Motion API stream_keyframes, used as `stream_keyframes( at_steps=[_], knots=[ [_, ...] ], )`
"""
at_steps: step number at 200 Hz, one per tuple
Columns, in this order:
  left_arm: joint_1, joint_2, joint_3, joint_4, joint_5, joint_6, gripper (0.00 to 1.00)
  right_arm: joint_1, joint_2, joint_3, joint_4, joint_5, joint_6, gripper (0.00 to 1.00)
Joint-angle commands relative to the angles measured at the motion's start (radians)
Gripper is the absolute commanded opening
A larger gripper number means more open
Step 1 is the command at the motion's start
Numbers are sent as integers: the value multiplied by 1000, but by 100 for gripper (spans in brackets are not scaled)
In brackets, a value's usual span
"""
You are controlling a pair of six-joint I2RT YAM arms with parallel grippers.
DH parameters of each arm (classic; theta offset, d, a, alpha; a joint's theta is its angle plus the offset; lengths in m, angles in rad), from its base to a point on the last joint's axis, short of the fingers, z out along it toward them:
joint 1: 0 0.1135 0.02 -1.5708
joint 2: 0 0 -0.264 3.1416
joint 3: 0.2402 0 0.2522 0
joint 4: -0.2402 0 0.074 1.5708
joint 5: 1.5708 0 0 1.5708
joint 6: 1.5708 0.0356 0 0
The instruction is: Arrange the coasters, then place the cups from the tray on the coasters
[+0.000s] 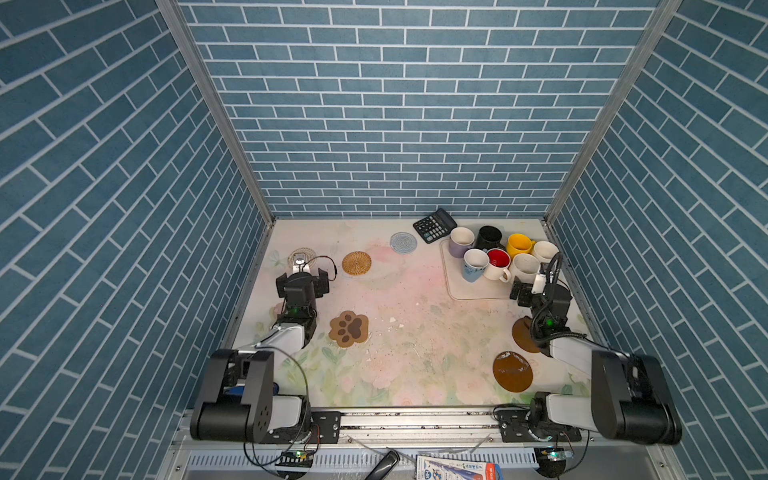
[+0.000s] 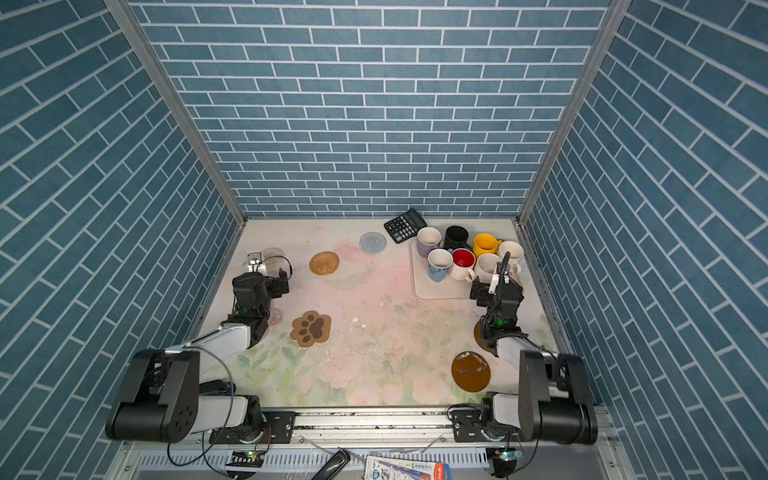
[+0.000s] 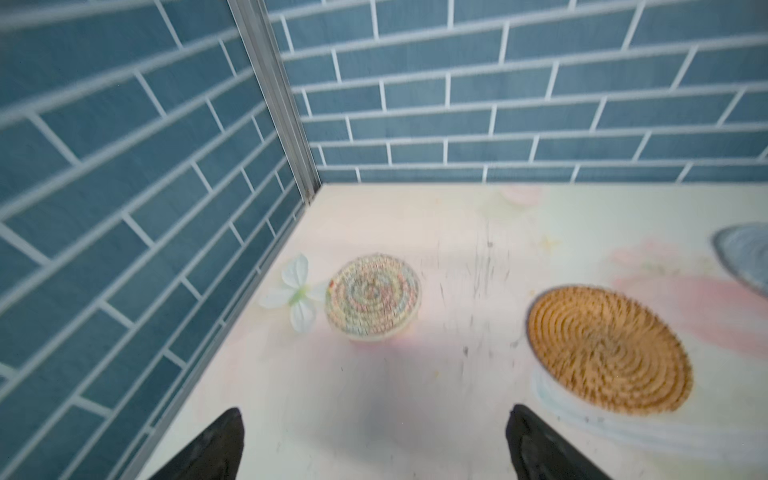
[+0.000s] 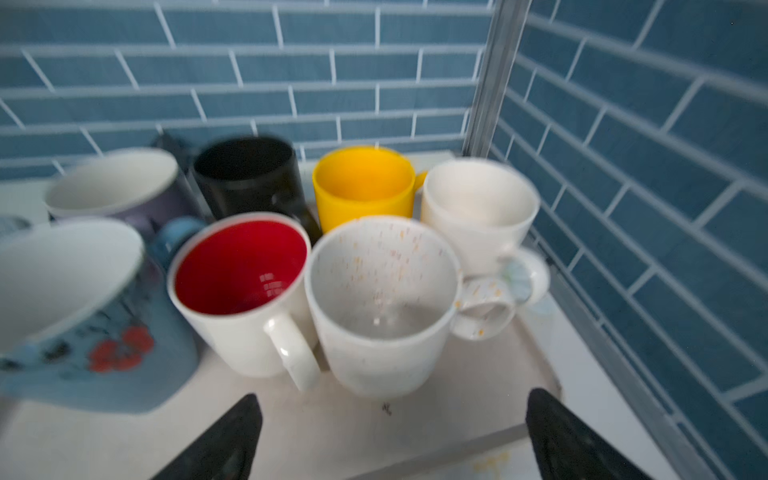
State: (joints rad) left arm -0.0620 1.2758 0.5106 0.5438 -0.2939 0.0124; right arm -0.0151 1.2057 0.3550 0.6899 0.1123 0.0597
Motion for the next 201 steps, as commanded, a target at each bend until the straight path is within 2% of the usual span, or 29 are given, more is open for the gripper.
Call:
stream_keyframes(
  at_steps=[1, 18, 27, 43, 62, 71, 89, 111, 128, 150, 176, 201],
  knots=[
    [5, -121, 111, -290, 38, -43, 99, 6, -202, 60, -257, 71, 89, 99],
    [4, -172, 246, -498, 122, -99, 99, 7, -321, 139, -468, 39, 145, 98],
    [2, -184, 316, -593, 184, -128, 99, 10, -362, 182, -563, 11, 214, 97],
    [-25, -175, 448, -763, 287, -150, 99, 38, -397, 248, -677, -113, 294, 94],
    [-130, -145, 597, -953, 207, -137, 99, 144, -407, 324, -792, -84, 319, 93],
    [-176, -133, 634, -999, 186, -129, 99, 198, -398, 354, -823, -60, 324, 93],
    [-233, -100, 666, -1037, 177, -135, 99, 280, -348, 411, -841, -100, 329, 93],
    [-245, -32, 696, -1060, 189, -170, 96, 371, -283, 454, -811, -112, 345, 93],
    [-245, 61, 752, -1098, 206, -177, 88, 412, -236, 455, -733, -112, 361, 93],
    [-244, 184, 816, -1128, 235, -181, 79, 440, -150, 461, -624, -123, 382, 93],
    [-245, 314, 868, -1124, 250, -176, 75, 462, -34, 479, -513, -121, 394, 93],
    [-231, 425, 932, -1130, 282, -174, 61, 469, 81, 502, -423, -120, 386, 93]
  ],
)
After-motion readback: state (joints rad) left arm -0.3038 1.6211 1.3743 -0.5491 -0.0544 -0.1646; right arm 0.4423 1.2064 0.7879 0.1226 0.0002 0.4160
